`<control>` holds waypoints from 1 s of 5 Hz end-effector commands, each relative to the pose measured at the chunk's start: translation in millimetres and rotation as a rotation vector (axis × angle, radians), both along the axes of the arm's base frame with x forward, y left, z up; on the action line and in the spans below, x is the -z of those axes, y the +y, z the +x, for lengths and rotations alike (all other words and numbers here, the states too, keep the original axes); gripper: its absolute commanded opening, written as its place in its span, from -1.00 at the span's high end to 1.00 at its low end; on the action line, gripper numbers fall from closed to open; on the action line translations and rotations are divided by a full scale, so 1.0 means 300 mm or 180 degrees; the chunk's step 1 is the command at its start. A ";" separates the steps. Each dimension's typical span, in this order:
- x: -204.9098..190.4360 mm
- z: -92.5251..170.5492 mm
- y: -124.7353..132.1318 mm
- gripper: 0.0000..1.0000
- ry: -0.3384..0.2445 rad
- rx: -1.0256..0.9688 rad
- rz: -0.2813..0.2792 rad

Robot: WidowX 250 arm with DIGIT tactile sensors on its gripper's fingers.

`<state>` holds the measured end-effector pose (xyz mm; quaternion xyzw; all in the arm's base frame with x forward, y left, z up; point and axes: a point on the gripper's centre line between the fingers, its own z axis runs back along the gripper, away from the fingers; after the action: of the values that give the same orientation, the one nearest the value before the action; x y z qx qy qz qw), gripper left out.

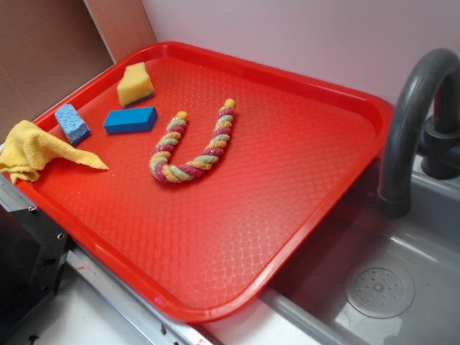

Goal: Grab the blue sponge.

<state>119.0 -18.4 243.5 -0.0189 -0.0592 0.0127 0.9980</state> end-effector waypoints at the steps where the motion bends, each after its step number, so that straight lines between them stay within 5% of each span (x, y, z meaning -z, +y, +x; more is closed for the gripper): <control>1: 0.000 0.000 0.000 -1.00 0.0000 0.0000 0.0000; 2: 0.006 0.063 0.108 -1.00 -0.0358 -0.0788 -0.0087; 3: 0.053 0.139 0.211 -1.00 -0.0408 -0.1592 -0.0258; 4: 0.109 0.159 0.314 -1.00 -0.0368 -0.2390 -0.0204; 5: 0.192 0.157 0.410 -1.00 -0.0543 -0.3172 -0.0012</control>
<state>174.9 96.5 178.7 0.0082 -0.1256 0.4792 0.8686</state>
